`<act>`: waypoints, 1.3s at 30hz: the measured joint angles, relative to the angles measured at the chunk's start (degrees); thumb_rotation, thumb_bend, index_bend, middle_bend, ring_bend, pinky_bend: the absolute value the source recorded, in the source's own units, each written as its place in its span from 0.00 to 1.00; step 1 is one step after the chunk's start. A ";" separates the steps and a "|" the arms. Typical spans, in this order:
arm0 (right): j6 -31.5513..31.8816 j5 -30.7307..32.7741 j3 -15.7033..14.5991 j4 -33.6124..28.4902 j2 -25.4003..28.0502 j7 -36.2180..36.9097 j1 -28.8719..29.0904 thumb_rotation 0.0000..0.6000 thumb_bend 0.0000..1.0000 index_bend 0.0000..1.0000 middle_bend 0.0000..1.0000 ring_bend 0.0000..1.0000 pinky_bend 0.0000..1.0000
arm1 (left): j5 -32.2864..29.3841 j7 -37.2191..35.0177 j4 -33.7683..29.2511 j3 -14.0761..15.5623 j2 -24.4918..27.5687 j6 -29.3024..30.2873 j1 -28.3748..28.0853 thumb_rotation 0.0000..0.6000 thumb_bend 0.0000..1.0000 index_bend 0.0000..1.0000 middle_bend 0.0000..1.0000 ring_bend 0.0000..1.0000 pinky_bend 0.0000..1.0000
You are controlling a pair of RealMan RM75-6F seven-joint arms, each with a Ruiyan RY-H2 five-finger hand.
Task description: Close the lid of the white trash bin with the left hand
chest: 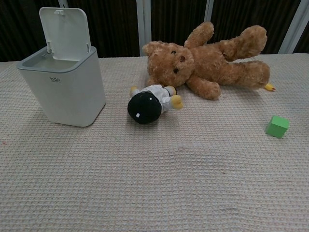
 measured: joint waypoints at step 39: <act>-2.46 1.86 0.02 -1.72 1.34 4.89 0.62 1.00 0.19 0.00 0.00 0.00 0.00 | -66.62 30.55 -1.60 -11.91 -2.38 -20.80 -48.77 1.00 0.69 0.25 1.00 0.95 0.96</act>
